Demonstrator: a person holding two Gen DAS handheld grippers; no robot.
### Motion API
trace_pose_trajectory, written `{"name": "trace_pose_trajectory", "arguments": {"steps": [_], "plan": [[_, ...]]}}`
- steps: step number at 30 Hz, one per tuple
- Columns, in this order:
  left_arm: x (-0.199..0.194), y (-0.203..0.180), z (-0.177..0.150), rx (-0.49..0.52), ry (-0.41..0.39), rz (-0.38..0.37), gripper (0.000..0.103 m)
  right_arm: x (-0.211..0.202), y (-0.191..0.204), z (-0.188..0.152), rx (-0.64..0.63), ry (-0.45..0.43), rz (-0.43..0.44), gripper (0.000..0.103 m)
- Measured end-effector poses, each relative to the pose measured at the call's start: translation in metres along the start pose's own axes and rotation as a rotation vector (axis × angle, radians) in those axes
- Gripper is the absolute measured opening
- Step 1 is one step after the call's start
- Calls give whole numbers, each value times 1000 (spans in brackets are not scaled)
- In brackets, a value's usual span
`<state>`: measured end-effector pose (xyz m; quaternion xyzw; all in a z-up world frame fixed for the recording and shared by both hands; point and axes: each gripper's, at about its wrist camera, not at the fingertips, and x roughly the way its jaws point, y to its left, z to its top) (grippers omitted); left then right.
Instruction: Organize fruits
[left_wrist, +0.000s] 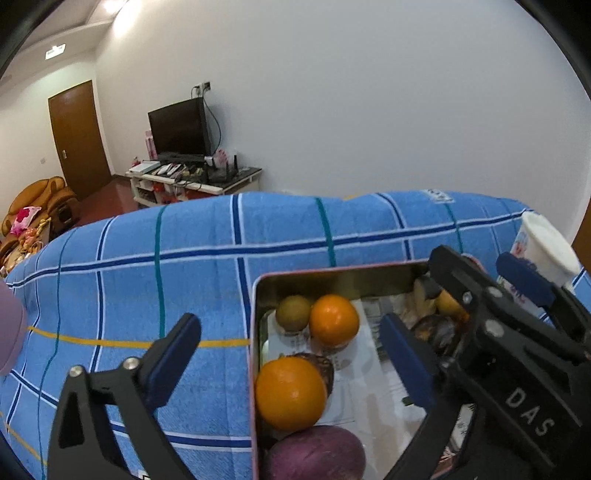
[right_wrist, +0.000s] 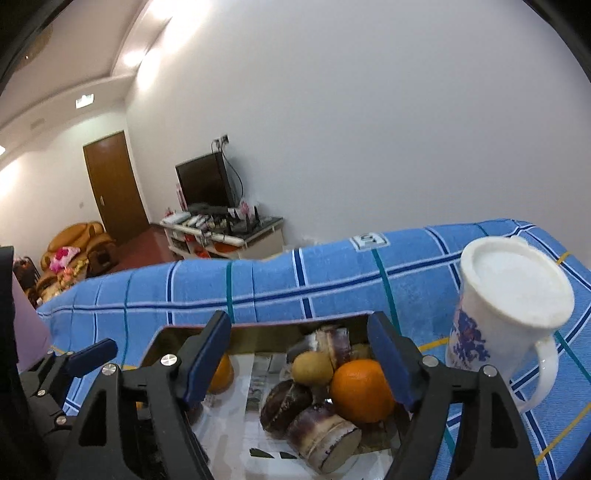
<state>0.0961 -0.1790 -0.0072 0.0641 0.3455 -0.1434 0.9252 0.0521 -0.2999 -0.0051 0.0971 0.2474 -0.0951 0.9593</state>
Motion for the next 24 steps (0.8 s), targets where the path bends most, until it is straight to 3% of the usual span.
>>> {"name": "trace_pose_trajectory", "arguments": {"steps": [7, 11, 15, 24], "plan": [[4, -1, 0, 12, -12, 60, 103, -1, 1, -2, 2, -26, -10, 80], [-4, -5, -6, 15, -56, 82, 103, -7, 1, -4, -11, -42, -16, 81], [-16, -6, -12, 18, -125, 156, 103, -16, 2, -7, -15, -95, -20, 81], [-29, 18, -23, -62, -145, 134, 103, -43, 20, -16, -101, -218, -60, 81]]}}
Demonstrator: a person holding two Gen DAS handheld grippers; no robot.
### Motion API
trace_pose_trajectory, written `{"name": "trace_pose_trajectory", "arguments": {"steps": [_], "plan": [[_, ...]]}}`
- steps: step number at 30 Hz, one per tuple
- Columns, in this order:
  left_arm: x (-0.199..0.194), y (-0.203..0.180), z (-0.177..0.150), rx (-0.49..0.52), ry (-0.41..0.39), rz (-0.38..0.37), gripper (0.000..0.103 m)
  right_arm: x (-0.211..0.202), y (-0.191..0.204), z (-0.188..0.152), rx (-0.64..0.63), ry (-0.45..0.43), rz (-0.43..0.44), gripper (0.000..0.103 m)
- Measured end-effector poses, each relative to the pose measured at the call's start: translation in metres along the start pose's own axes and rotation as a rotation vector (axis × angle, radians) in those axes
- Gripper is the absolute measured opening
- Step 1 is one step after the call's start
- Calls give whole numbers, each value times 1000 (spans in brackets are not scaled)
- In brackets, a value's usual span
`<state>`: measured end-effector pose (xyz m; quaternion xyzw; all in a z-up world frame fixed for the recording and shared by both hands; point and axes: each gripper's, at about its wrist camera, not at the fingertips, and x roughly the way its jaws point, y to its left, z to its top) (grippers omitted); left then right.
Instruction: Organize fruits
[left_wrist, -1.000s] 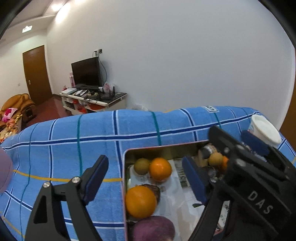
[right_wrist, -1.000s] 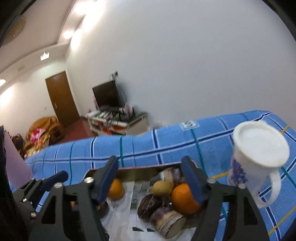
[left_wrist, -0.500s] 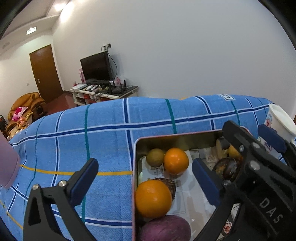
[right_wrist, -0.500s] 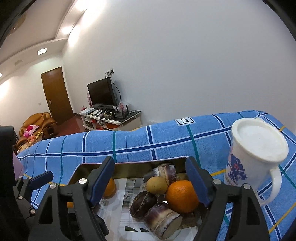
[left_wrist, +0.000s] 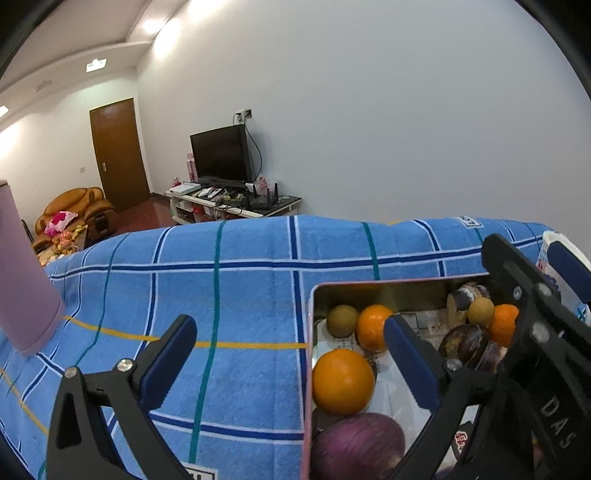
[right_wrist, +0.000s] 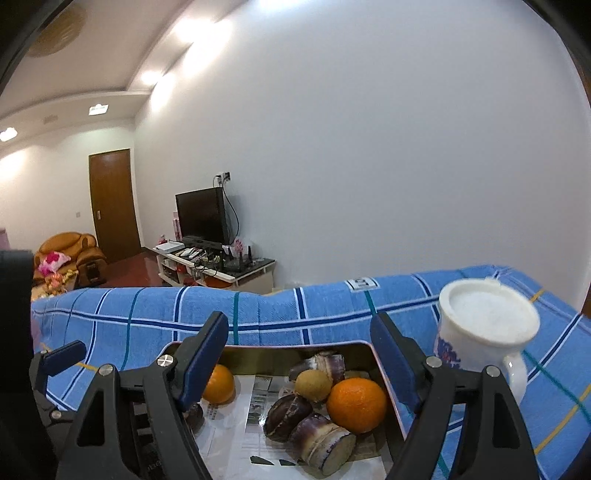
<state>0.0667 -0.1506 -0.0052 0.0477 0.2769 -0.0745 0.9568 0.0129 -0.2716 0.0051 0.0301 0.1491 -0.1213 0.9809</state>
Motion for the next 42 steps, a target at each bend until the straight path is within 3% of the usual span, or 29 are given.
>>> {"name": "trace_pose_trajectory", "arguments": {"steps": [15, 42], "plan": [[-32, 10, -16, -12, -77, 16, 103, -24, 2, 0, -8, -49, -2, 81], [-113, 38, -54, -32, -194, 3, 103, -110, -6, -22, 10, -166, -10, 80]]}}
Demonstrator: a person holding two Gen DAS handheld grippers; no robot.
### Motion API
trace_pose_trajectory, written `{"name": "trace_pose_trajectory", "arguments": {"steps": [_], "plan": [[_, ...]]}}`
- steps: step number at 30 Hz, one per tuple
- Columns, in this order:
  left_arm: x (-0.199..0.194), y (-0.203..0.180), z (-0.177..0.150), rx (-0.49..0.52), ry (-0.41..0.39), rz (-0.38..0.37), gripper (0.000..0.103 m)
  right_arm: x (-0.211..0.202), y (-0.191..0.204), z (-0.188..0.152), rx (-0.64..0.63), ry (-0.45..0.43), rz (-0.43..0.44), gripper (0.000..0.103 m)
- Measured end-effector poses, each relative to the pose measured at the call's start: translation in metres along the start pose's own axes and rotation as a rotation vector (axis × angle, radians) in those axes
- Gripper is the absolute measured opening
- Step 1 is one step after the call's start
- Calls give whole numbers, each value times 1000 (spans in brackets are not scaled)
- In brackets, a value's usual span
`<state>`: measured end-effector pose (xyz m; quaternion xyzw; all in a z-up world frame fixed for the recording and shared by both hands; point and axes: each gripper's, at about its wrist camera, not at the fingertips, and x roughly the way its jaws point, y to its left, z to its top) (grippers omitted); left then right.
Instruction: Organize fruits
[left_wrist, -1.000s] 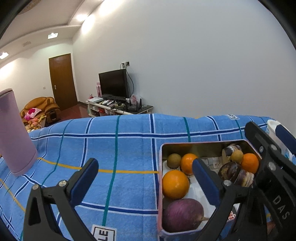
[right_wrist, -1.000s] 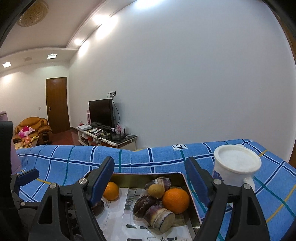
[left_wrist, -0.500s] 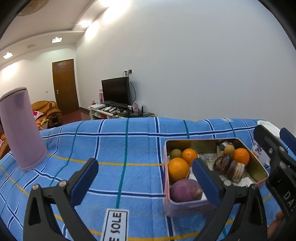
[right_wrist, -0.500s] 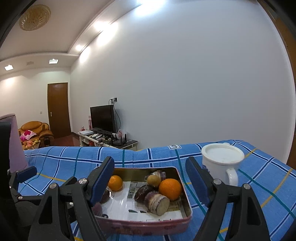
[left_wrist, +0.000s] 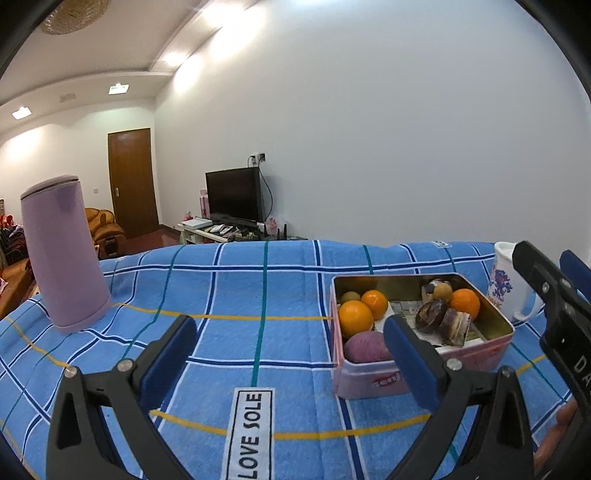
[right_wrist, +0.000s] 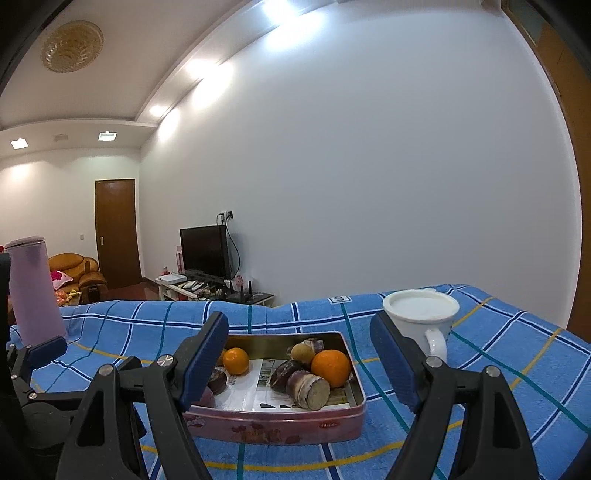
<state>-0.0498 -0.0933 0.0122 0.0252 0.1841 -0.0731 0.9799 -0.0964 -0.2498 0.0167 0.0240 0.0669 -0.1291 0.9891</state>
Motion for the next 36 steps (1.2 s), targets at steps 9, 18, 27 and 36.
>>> {"name": "trace_pose_trajectory", "arguments": {"steps": [9, 18, 27, 36], "plan": [[-9, -2, -1, 15, -29, -1, 103, -8, 1, 0, -6, -15, 3, 81], [-8, -3, 0, 16, -26, 4, 103, -9, 2, 0, -11, -11, 9, 81], [-7, -2, 0, 16, -24, 8, 103, -8, 1, 0, -5, -7, 7, 81], [-7, -2, 0, 16, -23, 9, 103, -8, 1, 0, -6, -8, 7, 81]]}}
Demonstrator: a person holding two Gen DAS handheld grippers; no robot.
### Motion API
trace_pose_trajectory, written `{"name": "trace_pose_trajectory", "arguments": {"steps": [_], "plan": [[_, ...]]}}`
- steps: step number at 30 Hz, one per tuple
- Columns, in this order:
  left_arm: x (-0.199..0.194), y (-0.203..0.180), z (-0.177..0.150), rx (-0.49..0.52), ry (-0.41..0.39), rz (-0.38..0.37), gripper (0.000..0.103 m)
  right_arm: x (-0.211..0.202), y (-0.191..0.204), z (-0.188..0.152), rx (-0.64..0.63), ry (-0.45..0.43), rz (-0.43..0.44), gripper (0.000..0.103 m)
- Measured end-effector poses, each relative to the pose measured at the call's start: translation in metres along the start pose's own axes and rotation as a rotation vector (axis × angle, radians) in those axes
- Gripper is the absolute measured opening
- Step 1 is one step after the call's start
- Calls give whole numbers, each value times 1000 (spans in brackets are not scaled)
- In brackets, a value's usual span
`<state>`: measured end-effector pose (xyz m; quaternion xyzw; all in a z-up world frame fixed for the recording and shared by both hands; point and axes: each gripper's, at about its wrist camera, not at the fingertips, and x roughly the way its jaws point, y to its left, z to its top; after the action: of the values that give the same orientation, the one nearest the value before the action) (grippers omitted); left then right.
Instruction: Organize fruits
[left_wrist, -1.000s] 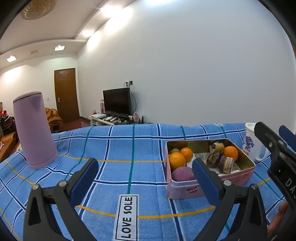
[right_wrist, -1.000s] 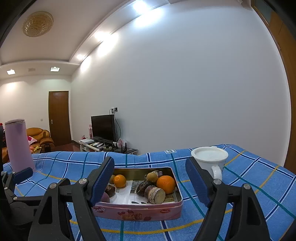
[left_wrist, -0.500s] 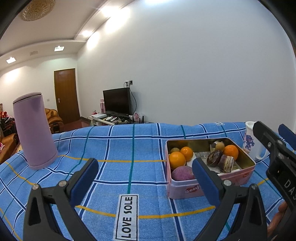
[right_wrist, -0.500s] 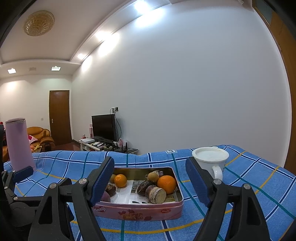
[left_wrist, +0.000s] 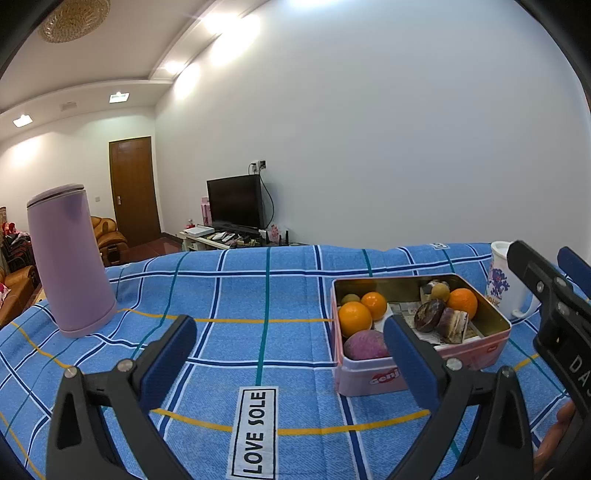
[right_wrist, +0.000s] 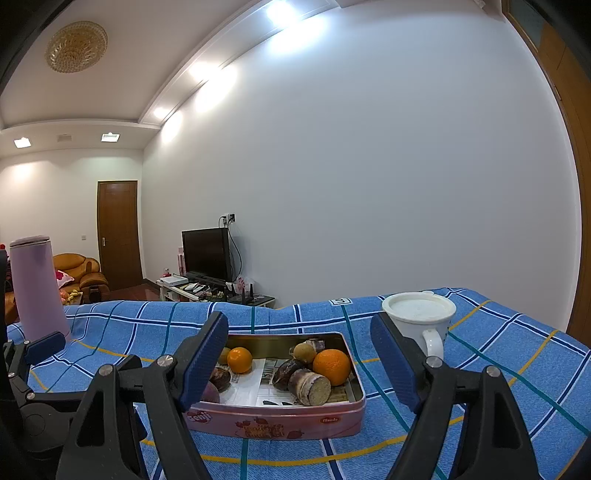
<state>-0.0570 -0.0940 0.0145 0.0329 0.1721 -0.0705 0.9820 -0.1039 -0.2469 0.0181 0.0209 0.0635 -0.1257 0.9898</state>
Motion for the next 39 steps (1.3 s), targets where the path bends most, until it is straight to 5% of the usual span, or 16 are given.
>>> {"name": "trace_pose_trajectory", "arguments": {"steps": [39], "plan": [[6, 1, 0, -9, 32, 25, 103, 3, -2, -1, 2, 16, -6, 81]]}}
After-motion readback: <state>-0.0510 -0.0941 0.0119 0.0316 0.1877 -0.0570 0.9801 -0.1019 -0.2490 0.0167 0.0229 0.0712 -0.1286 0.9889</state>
